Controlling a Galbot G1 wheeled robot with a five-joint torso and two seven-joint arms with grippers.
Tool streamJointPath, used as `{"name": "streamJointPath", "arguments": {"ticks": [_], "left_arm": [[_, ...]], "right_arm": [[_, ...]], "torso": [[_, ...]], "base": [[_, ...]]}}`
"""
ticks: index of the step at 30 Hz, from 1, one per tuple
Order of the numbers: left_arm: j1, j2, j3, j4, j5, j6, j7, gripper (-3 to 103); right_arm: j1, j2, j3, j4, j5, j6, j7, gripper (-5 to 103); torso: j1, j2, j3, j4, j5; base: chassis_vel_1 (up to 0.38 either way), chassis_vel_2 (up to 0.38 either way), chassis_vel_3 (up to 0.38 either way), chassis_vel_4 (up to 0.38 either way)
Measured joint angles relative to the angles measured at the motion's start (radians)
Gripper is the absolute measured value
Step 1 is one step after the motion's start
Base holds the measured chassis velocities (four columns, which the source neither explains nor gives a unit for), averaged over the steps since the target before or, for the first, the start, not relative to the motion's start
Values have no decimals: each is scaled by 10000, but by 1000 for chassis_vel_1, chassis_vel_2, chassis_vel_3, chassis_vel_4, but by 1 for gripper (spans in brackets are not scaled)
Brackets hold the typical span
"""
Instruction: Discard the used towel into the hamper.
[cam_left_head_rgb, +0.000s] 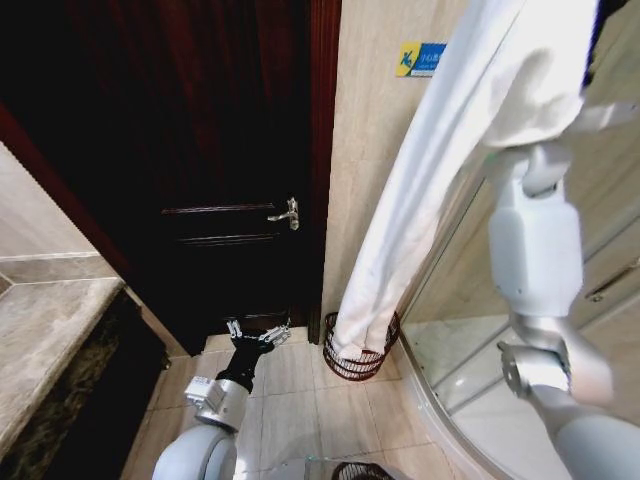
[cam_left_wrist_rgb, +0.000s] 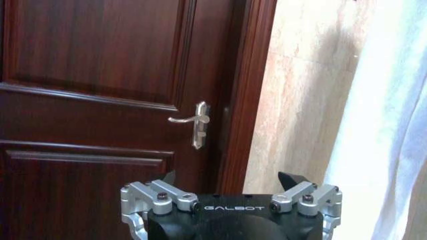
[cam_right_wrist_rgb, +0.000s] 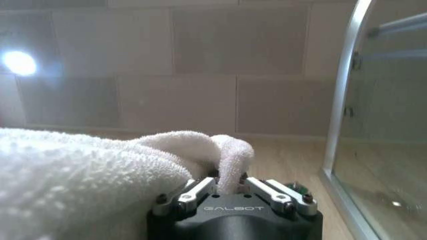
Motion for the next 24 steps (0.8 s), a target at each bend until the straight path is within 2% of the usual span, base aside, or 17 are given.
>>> {"name": "streamJointPath", "arguments": {"ticks": [14,24], "left_arm": [[0,1,0,0,0,0,0,100],[0,0,0,0,0,-1,0,100]], "right_arm": [[-2357,169,170,63,-48,412,-683,7],[-3111,228,330,-1076,-36,842,-1172,7]], "torso": [[0,1,0,1,1],[1,1,1,1,0]], "base": [[0,0,0,0],[0,0,0,0]]}}
